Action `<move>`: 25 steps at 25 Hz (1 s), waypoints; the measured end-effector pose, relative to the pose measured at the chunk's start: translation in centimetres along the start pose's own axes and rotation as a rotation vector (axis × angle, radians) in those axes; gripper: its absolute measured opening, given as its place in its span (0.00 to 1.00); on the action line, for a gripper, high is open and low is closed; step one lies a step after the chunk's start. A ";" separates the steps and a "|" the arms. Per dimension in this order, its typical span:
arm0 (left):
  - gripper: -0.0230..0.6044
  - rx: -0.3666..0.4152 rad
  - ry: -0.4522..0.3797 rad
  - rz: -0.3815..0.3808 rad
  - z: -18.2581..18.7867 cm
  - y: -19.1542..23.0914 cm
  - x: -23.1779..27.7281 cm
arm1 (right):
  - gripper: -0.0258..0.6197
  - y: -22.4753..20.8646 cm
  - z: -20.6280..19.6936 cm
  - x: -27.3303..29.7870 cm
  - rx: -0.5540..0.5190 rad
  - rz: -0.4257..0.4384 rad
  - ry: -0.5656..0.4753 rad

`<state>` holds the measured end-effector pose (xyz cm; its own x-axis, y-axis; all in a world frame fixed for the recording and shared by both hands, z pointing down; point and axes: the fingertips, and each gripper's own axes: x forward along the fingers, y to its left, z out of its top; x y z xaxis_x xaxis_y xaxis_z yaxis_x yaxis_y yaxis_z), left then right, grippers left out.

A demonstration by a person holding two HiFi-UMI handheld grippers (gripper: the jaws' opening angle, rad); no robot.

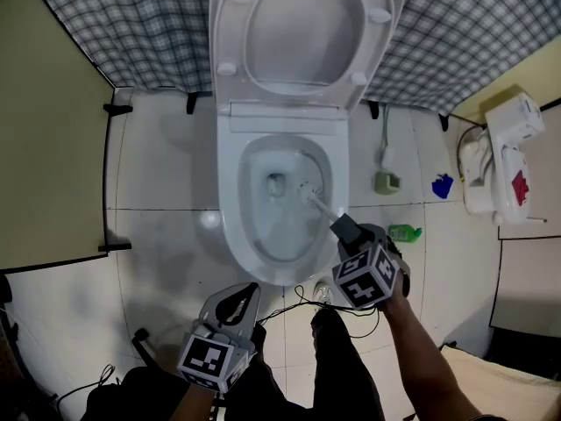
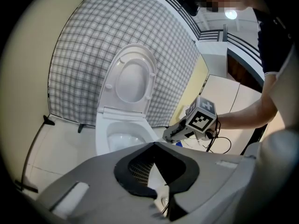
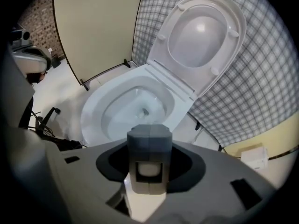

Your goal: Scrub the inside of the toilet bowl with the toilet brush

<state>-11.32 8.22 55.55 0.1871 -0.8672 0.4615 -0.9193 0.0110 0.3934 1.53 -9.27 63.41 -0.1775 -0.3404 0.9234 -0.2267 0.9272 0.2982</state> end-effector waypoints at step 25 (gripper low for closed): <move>0.05 -0.005 0.000 0.018 -0.1 1.2 -0.5 | 0.35 10.0 1.4 -0.9 0.042 0.363 0.017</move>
<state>-12.49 8.74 55.83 0.1708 -0.8666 0.4688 -0.9208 0.0289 0.3889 -1.98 0.10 65.25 -0.2381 0.0123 0.9712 -0.1910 0.9798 -0.0592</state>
